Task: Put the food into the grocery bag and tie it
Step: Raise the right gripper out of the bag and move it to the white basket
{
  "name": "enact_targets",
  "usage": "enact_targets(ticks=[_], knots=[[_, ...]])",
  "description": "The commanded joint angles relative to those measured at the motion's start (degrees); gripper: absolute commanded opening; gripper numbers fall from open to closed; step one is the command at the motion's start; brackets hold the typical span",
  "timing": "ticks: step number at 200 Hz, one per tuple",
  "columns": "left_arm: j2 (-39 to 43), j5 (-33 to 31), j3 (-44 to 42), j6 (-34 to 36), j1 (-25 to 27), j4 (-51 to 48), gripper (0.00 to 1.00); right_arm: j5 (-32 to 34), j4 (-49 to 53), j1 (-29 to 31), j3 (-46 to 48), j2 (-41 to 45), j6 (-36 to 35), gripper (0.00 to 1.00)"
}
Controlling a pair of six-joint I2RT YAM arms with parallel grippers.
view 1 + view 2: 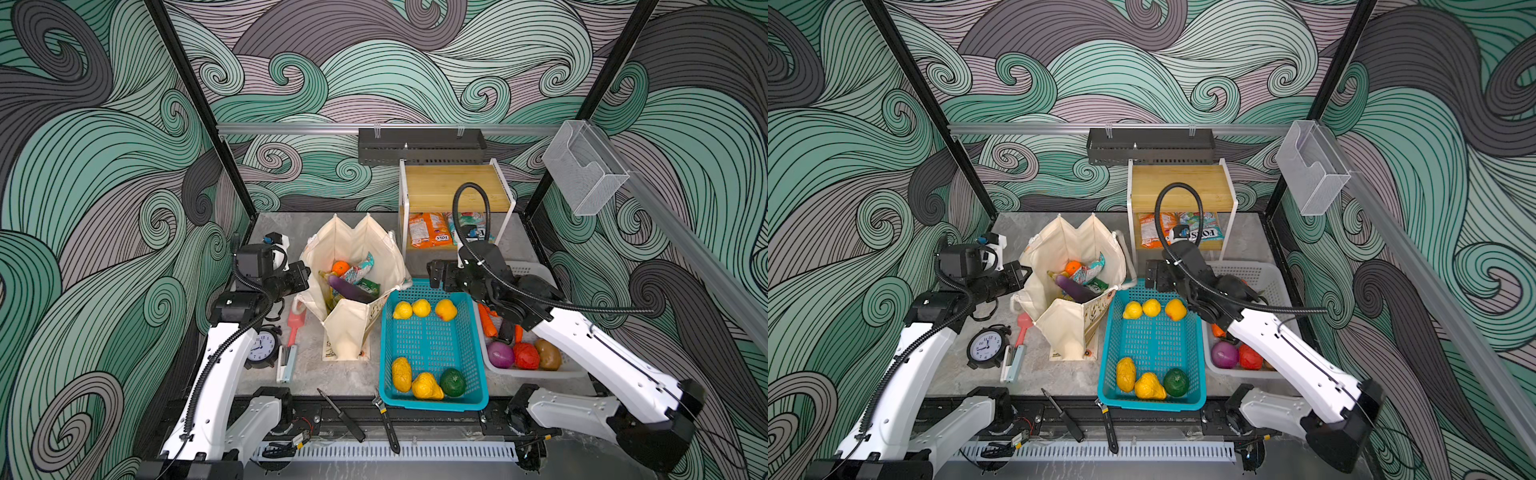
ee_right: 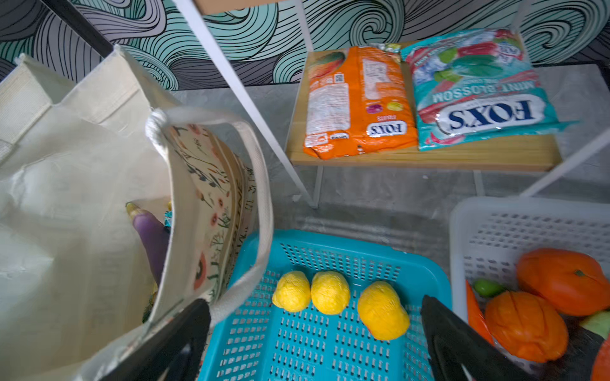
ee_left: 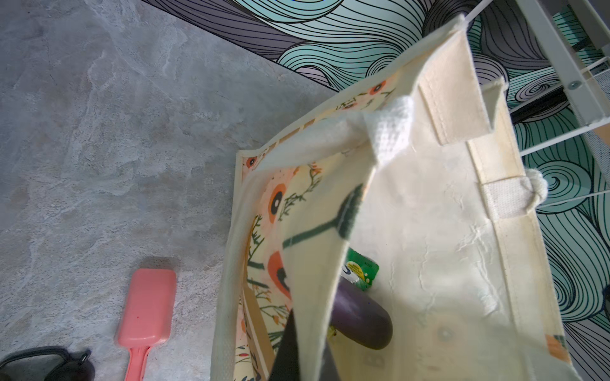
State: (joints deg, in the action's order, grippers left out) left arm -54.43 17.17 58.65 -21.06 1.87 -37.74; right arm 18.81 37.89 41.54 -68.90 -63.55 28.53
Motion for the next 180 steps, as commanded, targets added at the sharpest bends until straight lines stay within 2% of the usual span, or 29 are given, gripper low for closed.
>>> enact_targets(ticks=[1, 25, 44, 71, 97, 132, 180], knots=[[0.84, 0.06, -0.45, 0.17, -0.55, -1.28, 0.00, 2.94, 1.35, -4.66, 4.74, 6.32, 1.81, 1.00], [0.73, 0.33, -0.58, 0.14, -0.55, -1.11, 0.00, 1.91, 3.50, -10.89, 10.88, 11.77, 1.51, 1.00], [0.34, 0.50, -0.73, 0.14, -0.55, -1.04, 0.00, 1.92, 5.44, -15.10, 14.55, 14.76, 4.23, 1.00], [-0.12, 0.89, -0.69, -0.06, -0.55, -1.00, 0.00, 6.94, 6.48, -16.20, 20.21, 21.09, 13.81, 0.99], [-0.40, 1.00, -0.73, -0.13, -0.58, -0.94, 0.00, 9.78, 4.32, -16.74, 23.71, 26.48, 13.30, 1.00], [-0.45, 1.02, -0.73, -0.13, -0.64, -0.95, 0.00, 6.71, 3.74, -18.95, 26.34, 24.64, 9.62, 1.00], [-0.32, 1.11, -0.82, -0.13, -0.64, -1.02, 0.00, 0.85, 4.21, -28.17, 30.89, 20.31, 15.03, 1.00]])
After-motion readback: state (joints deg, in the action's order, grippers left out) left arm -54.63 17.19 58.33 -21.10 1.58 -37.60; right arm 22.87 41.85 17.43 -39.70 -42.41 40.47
